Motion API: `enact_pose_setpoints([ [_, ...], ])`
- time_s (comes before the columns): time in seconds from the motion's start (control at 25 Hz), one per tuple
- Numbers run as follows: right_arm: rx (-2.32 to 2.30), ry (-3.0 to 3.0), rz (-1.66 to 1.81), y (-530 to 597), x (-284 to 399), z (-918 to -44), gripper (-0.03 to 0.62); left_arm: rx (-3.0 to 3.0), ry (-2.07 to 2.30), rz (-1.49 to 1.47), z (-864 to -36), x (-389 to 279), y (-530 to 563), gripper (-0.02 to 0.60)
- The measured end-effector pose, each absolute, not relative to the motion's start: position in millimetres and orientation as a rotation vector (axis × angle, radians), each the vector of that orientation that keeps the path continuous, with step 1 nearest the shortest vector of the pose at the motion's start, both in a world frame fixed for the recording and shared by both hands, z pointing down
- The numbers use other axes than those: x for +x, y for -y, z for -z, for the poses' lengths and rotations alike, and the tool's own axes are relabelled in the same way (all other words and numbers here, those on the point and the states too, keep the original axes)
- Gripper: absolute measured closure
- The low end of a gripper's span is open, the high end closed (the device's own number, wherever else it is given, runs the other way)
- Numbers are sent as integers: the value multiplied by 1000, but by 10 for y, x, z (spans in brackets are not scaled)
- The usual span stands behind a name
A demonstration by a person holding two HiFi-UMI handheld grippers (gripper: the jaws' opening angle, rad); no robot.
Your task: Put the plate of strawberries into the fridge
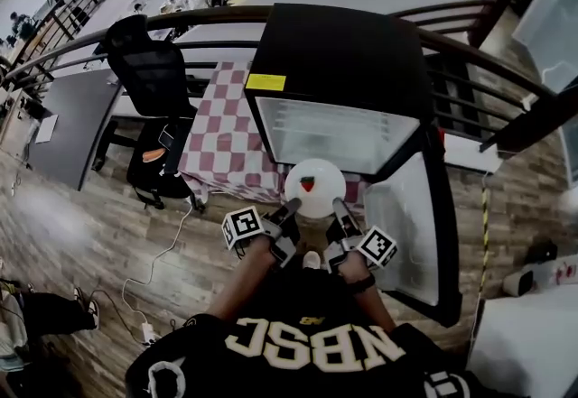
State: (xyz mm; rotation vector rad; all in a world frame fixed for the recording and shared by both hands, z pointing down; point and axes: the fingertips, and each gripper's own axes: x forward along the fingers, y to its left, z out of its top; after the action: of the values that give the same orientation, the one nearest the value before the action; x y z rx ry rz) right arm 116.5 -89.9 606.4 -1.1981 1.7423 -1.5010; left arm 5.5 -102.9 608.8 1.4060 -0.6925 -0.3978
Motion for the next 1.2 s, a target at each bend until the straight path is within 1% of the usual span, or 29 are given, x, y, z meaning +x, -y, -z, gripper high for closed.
enact_pose_setpoints([
  [0.32, -1163, -1723, 1405, 1285, 1191, -5903, 559, 1430, 636, 365, -6055, 112, 1447, 557],
  [0.92, -1311, -1668, 1424, 1800, 1317, -5987, 559, 1472, 628, 340, -6056, 209, 2076, 557],
  [1.08, -1244, -1718, 1353, 2069, 1300, -5909, 559, 1482, 624, 357, -6045, 219, 2293, 557],
  [1.2, -1250, -1693, 1368, 2174, 1325, -5954, 559, 1482, 617, 358, -6048, 237, 2415, 557],
])
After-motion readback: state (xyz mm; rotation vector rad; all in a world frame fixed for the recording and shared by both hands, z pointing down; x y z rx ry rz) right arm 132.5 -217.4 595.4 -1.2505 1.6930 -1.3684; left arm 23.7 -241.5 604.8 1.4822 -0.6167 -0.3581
